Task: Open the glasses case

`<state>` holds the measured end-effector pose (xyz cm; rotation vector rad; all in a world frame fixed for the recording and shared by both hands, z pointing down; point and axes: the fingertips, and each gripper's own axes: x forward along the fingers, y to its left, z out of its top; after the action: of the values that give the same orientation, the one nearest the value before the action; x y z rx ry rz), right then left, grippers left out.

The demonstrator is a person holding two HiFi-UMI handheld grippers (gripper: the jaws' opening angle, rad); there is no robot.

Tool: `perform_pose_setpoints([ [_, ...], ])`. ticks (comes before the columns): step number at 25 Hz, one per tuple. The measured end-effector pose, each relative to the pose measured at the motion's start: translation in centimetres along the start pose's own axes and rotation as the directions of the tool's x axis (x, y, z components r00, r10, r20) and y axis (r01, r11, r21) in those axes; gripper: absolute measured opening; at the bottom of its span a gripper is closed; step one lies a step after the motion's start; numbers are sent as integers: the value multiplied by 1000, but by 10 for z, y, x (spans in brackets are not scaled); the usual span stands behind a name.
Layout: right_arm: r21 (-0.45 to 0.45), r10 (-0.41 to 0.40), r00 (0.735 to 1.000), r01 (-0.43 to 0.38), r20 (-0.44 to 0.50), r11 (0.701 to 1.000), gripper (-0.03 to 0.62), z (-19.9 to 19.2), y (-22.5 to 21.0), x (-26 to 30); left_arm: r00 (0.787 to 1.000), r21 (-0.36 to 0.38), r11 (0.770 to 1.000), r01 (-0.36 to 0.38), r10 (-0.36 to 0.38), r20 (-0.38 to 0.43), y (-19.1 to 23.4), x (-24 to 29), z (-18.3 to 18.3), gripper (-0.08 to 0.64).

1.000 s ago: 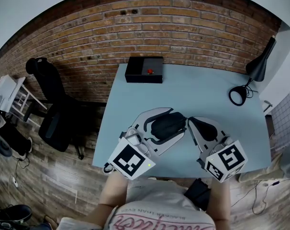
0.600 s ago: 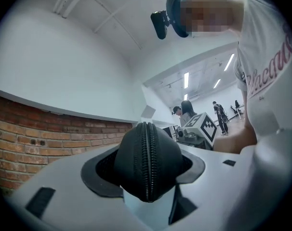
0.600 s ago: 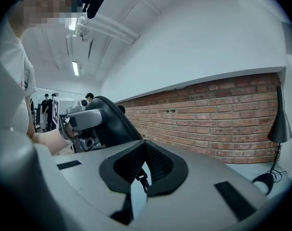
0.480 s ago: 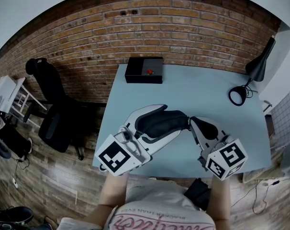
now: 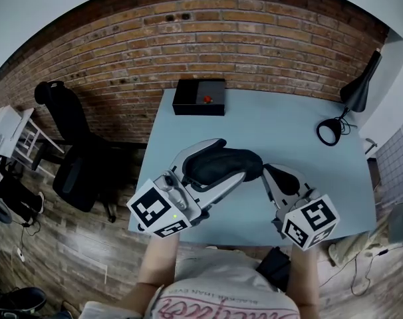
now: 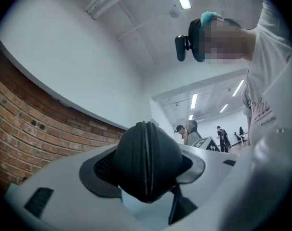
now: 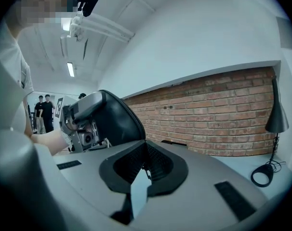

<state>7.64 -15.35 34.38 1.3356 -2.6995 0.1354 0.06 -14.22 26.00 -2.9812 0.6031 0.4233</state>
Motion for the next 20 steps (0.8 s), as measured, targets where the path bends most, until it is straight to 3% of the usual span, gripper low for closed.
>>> perform_pose_setpoints([
  [5,25,-79,994,77,78,997,18,19,-19,-14,995,52,999,11,-6,-99,-3,2,-19,275],
  [10,51,-83,983,76,161,996,18,46,-20,-28,981,99,993,60,-40,-189,-11,5,-36,287],
  [16,39,-70,976,64,207,997,18,62,-13,-35,948,188,977,97,-34,-318,-18,9,-61,291],
  [20,22,-46,976,42,212,999,18,65,-5,-36,909,287,954,92,37,-415,-14,10,-82,291],
])
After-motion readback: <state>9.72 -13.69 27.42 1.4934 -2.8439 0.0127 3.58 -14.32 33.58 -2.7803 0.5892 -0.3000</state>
